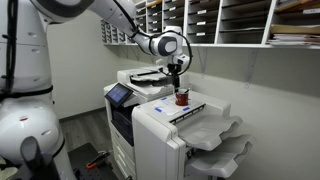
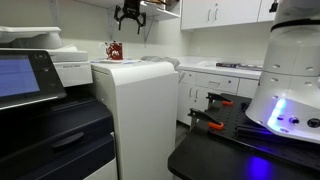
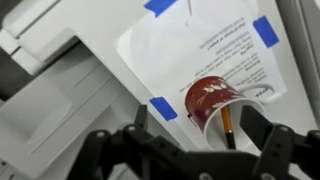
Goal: Move the mug cup forward
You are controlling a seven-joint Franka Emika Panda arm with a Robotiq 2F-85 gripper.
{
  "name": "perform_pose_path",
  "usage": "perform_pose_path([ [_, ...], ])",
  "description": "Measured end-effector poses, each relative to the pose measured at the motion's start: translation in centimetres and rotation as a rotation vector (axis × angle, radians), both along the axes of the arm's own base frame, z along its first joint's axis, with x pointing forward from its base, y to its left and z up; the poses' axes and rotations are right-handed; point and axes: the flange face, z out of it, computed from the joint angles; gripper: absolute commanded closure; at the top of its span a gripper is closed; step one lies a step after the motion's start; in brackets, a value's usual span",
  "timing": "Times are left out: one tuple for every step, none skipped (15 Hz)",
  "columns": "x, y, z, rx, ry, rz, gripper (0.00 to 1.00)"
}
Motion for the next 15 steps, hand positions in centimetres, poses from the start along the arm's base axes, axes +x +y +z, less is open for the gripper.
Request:
perform_pose_path([
  [1.5,0.0,-0.1,0.014,-0.014,-0.051,0.00],
  [2.8,0.1,-0.3,0.027,-0.024,-0.100,0.00],
  [4.0,0.3,-0.6,0.038,-0.030,-0.153,0.00],
  [5.0,0.4,-1.1,0.046,-0.030,-0.206,0.00],
  [5.9,0.5,-1.6,0.053,-0.027,-0.259,0.00],
  [6.7,0.6,-2.3,0.058,-0.022,-0.302,0.01],
  [7.4,0.6,-3.1,0.059,-0.016,-0.336,0.06],
  [8.0,0.6,-3.9,0.059,-0.009,-0.363,0.06],
  [8.5,0.5,-4.8,0.058,0.001,-0.384,0.27],
  [8.9,0.5,-5.5,0.056,0.009,-0.396,0.32],
  [9.1,0.4,-6.2,0.053,0.020,-0.405,0.33],
  [9.3,0.4,-6.7,0.049,0.030,-0.406,0.40],
  [9.4,0.3,-7.2,0.046,0.040,-0.406,0.49],
  [9.4,0.4,-7.6,0.044,0.050,-0.405,0.56],
  [9.4,0.6,-7.8,0.042,0.060,-0.403,0.63],
])
